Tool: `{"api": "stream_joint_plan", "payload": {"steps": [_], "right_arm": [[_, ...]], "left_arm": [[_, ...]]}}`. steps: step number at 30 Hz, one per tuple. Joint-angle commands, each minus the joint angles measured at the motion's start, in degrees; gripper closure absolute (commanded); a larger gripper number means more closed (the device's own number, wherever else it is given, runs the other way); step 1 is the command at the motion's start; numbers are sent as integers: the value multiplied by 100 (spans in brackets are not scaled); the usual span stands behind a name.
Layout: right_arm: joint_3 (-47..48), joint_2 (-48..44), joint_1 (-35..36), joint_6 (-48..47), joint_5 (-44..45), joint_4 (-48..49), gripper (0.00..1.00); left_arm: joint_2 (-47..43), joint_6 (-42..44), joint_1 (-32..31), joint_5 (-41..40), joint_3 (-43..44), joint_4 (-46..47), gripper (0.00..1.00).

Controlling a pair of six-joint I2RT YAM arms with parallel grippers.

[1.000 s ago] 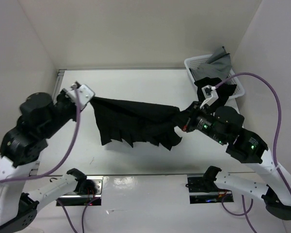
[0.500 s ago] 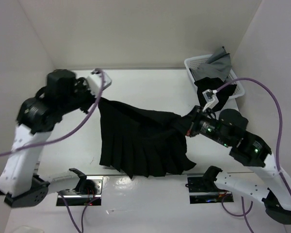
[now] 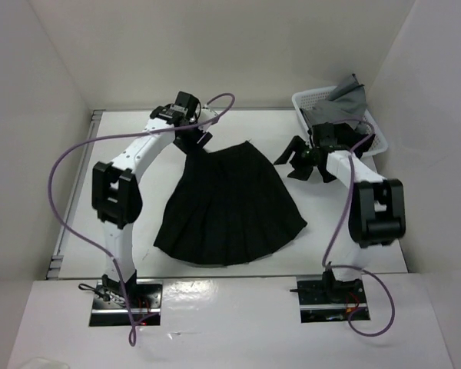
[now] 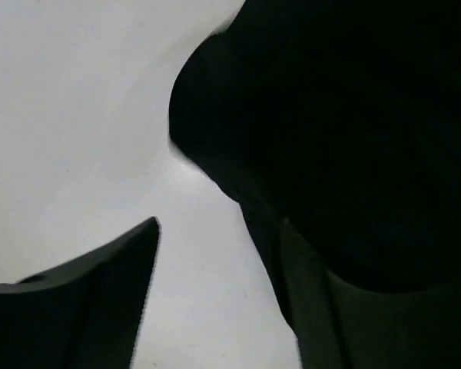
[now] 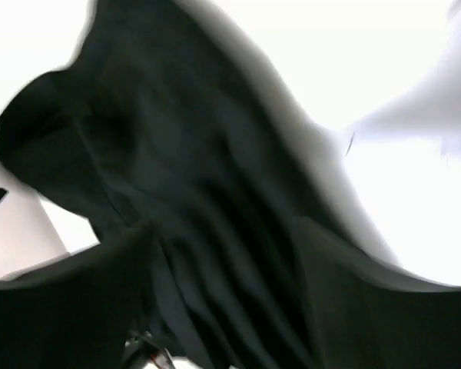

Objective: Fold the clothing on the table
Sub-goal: Flatten the skirt out

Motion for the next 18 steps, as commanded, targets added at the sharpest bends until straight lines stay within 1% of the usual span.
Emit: {"api": "stream_joint_plan", "payload": {"steps": [1, 3, 4, 5, 6, 7, 8, 11, 12, 13, 16, 17, 18], "right_arm": [[783, 714, -147, -420, -540, 756, 15], [785, 621, -148, -473, -322, 809, 10], [785, 342, -70, -543, -163, 809, 6], [698, 156, 1, -648, -5, 713, 4], [505, -11, 1, -649, 162, 634, 4], [399, -317, 1, -753, 424, 389, 2], [276, -459, 1, -824, 540, 256, 2], [-181, -889, 1, -1035, 1006, -332, 2], [-487, -987, 1, -1105, 1068, -403, 2], [-638, -1075, 1, -1106, 1069, -456, 2], [-1183, -1269, 54, -1106, 1016, -405, 2], [-1297, -1269, 54, -1054, 1016, -265, 2], [-1490, -1269, 106, -992, 938, -185, 2]], "left_arm": [[663, -553, 228, 112, 1052, 318, 20], [594, -799, 437, 59, 1170, 528, 16], [489, -800, 508, 129, 1231, 607, 12], [366, -852, 570, 304, 1127, 677, 11], [130, -766, 571, 384, 1048, 678, 11], [23, -686, 640, 385, 821, 626, 10], [-82, -599, 641, 385, 818, 625, 10], [-653, -265, 641, 174, -224, 564, 10], [-959, -177, 641, 174, -906, 564, 10], [-1075, -2, 641, 252, -1244, 512, 10], [-1392, 0, 641, 393, -2211, 598, 9], [-1393, -70, 641, 472, -2745, 738, 7], [-1445, -70, 641, 699, -2950, 740, 7]]}}
